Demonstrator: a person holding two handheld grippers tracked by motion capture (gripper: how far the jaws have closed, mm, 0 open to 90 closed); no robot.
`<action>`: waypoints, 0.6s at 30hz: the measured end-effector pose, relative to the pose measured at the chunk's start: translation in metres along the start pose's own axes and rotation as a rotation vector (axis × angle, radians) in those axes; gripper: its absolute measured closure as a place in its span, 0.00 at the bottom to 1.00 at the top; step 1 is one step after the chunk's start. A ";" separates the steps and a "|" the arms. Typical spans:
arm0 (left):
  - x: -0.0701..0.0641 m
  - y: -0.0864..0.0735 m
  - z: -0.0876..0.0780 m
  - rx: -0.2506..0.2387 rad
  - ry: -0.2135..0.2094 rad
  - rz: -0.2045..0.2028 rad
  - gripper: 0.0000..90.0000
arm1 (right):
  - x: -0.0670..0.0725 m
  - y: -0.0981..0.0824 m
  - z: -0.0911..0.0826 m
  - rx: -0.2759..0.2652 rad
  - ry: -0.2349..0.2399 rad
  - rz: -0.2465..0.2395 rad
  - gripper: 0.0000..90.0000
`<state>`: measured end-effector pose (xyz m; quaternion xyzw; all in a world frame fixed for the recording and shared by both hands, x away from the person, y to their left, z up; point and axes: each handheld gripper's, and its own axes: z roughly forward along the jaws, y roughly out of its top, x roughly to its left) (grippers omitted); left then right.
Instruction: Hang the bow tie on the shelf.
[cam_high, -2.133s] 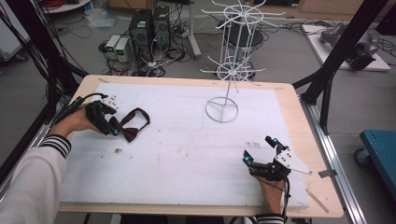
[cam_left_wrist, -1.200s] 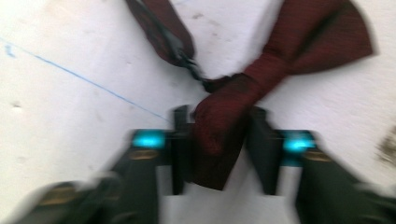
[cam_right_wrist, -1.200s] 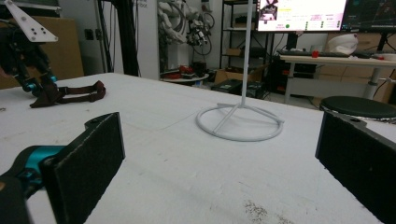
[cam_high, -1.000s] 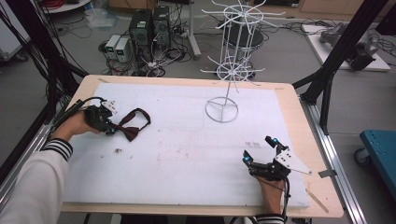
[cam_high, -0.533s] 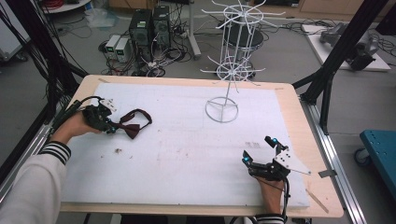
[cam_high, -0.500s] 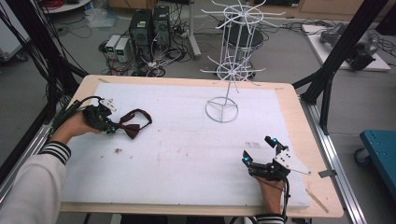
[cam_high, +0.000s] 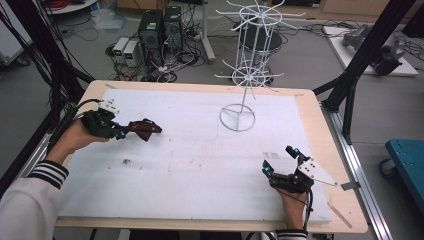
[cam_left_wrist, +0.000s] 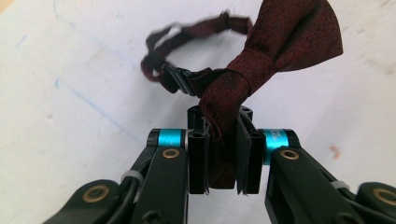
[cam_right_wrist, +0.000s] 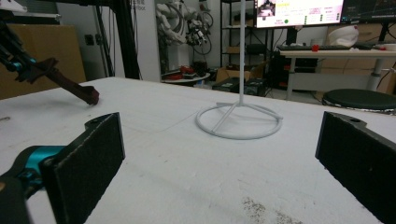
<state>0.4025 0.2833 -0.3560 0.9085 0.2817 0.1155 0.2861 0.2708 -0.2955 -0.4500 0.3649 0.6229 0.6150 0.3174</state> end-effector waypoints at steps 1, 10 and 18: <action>-0.002 0.001 -0.001 -0.010 0.000 0.002 0.86 | 0.000 0.001 -0.001 0.003 0.003 0.005 0.01; -0.024 0.013 -0.001 -0.119 -0.059 0.013 0.86 | 0.005 0.020 0.004 0.013 0.103 0.013 0.01; -0.043 0.030 0.001 -0.193 -0.095 0.002 0.86 | 0.011 0.045 0.014 0.025 0.189 0.017 0.01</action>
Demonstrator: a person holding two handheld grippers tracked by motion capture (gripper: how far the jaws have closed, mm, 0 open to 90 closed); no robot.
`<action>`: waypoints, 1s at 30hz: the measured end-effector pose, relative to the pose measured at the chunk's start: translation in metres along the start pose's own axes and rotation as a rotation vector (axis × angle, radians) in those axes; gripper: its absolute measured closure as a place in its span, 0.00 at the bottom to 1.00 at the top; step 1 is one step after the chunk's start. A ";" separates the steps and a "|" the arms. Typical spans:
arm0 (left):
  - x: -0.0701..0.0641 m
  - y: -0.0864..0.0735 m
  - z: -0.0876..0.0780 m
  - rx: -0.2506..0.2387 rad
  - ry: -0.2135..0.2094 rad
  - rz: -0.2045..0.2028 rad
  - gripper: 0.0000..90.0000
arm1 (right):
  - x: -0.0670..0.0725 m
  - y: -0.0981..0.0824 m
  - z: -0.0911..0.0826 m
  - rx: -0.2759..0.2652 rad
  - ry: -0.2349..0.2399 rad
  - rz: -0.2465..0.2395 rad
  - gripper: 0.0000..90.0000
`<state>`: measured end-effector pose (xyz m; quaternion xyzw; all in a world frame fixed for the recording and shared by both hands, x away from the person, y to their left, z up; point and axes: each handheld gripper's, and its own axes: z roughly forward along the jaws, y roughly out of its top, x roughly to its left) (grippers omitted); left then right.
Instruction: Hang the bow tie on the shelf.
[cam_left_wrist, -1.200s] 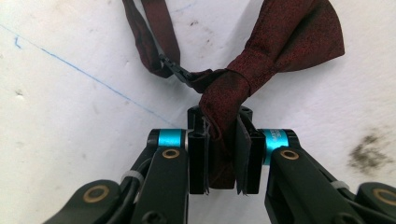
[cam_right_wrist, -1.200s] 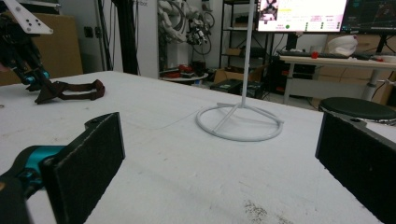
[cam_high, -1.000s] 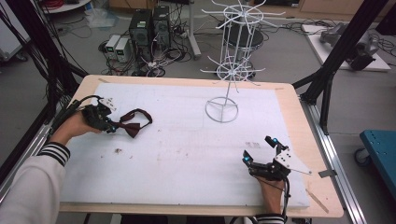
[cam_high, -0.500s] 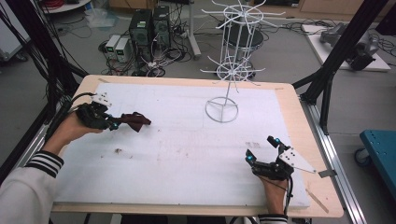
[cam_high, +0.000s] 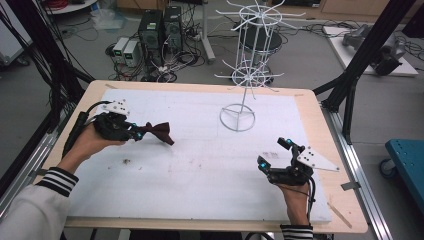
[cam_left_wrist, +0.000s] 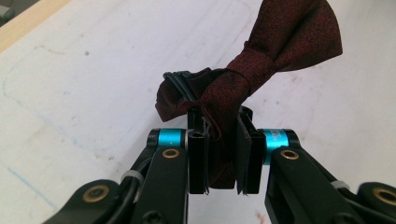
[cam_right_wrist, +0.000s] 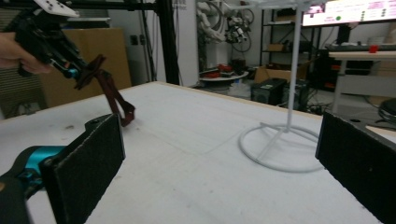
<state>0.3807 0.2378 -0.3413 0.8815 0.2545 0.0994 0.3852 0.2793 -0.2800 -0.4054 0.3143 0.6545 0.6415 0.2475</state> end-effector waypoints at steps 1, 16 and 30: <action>-0.002 0.001 0.000 -0.006 0.000 -0.004 0.86 | 0.001 0.003 0.001 -0.003 0.015 0.000 0.01; -0.025 0.014 0.012 -0.130 -0.086 -0.014 0.86 | 0.016 0.041 0.026 0.045 0.173 -0.039 0.01; -0.046 0.028 0.026 -0.217 -0.142 0.005 0.86 | 0.035 0.066 0.061 0.087 0.299 -0.050 0.05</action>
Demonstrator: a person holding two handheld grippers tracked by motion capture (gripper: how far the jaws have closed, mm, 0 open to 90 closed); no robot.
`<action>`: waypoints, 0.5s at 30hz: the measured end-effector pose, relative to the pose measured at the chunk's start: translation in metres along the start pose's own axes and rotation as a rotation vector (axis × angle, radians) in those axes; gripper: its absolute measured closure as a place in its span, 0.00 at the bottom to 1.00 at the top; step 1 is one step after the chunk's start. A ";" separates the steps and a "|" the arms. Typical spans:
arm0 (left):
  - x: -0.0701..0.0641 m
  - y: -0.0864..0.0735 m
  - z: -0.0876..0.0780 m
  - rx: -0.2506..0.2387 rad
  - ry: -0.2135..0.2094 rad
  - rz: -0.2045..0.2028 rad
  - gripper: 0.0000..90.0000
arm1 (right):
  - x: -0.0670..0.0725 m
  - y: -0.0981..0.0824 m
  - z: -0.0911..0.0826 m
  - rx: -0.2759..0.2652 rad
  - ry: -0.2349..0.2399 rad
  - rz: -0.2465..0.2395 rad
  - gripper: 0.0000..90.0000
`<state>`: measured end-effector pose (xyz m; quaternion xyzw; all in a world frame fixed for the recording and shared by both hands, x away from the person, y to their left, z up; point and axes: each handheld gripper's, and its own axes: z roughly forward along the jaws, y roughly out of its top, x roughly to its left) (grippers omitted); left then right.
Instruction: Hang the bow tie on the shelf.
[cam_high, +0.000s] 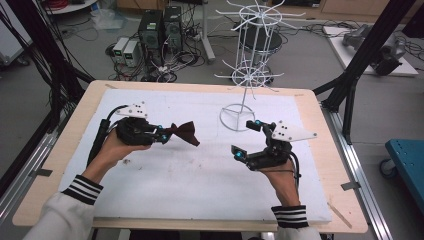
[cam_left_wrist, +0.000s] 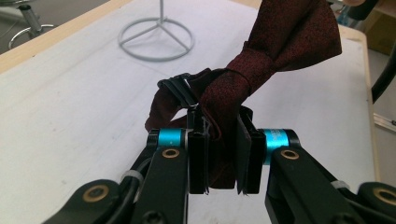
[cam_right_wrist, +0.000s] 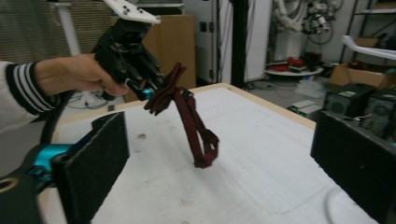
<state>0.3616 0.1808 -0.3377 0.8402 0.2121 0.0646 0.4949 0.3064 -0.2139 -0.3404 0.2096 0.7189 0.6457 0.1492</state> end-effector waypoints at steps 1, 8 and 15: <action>-0.002 0.001 0.002 -0.015 -0.011 -0.002 0.86 | 0.002 0.002 0.006 0.009 0.019 0.003 0.05; -0.009 0.004 0.012 -0.047 -0.049 -0.001 0.86 | 0.008 0.008 0.024 0.030 0.052 -0.019 0.06; -0.014 0.007 0.018 -0.054 -0.054 0.007 0.86 | 0.012 0.012 0.039 0.059 0.090 -0.024 0.06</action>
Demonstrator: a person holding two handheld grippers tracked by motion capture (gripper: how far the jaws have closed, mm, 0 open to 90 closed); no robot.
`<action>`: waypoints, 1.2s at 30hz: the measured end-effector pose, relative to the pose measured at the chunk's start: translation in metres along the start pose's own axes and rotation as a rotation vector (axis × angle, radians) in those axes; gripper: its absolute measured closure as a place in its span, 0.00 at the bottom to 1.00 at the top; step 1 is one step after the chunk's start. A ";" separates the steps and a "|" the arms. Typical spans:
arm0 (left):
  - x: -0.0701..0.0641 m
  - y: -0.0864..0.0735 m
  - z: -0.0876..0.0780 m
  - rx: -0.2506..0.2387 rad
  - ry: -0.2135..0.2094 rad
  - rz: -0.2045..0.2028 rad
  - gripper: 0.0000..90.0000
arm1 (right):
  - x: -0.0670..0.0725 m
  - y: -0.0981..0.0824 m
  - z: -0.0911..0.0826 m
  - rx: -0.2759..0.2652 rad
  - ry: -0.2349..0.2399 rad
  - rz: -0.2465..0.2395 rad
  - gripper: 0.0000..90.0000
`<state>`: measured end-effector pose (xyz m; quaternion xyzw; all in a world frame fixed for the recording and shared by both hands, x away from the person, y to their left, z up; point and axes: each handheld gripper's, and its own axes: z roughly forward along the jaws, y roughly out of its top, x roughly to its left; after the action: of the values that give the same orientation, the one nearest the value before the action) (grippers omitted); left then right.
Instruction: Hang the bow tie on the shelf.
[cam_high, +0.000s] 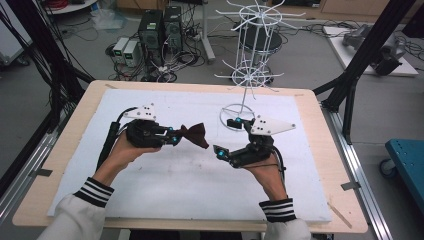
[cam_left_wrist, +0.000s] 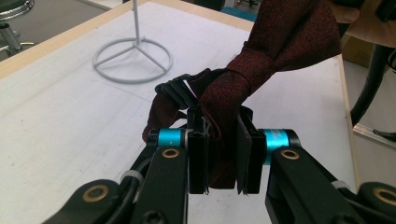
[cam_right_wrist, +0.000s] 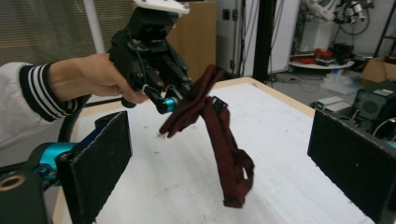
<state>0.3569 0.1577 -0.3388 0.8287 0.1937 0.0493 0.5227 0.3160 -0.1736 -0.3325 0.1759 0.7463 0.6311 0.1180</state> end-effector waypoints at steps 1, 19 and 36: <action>-0.001 0.000 0.001 -0.001 -0.002 0.000 0.86 | 0.000 0.001 0.002 0.006 0.004 -0.005 0.07; -0.007 0.003 0.009 -0.001 -0.027 0.012 0.85 | 0.001 0.004 0.026 0.042 0.089 0.004 0.46; -0.004 0.002 0.009 -0.011 -0.052 0.003 0.82 | 0.000 0.006 0.028 0.063 0.098 -0.002 0.95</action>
<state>0.3569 0.1475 -0.3406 0.8271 0.1786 0.0297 0.5321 0.3276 -0.1475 -0.3319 0.1475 0.7709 0.6150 0.0764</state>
